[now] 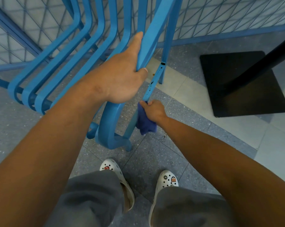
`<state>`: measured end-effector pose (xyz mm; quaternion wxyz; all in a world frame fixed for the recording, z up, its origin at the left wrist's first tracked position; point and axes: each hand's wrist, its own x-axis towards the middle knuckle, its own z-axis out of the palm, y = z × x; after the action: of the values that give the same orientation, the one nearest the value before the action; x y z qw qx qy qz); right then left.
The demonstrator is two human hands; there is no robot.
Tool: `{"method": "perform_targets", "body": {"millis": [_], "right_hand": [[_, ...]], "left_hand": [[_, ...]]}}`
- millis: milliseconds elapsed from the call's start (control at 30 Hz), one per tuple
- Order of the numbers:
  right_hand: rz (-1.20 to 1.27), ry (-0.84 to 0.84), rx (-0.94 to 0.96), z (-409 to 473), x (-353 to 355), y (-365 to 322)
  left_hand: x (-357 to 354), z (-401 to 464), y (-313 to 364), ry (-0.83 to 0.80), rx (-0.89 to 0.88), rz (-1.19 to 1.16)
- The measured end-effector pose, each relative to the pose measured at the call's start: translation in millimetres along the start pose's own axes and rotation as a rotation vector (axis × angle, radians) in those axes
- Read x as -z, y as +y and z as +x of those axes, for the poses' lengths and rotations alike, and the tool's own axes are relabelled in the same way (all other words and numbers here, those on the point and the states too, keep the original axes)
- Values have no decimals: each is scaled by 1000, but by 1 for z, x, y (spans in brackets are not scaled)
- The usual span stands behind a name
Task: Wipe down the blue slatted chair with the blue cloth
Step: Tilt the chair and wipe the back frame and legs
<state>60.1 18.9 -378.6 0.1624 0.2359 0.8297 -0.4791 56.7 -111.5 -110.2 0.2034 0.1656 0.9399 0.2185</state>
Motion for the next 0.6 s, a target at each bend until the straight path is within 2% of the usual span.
{"method": "perform_targets", "body": {"millis": [133, 400, 600], "right_hand": [[23, 27, -27, 3, 5, -8], [-87, -153, 49, -14, -3, 7], [-69, -20, 6, 25, 19, -11]], "left_hand": [[0, 2, 0, 3, 19, -18], [-2, 6, -4, 16, -34, -102], [-4, 8, -7, 6, -41, -114]]}}
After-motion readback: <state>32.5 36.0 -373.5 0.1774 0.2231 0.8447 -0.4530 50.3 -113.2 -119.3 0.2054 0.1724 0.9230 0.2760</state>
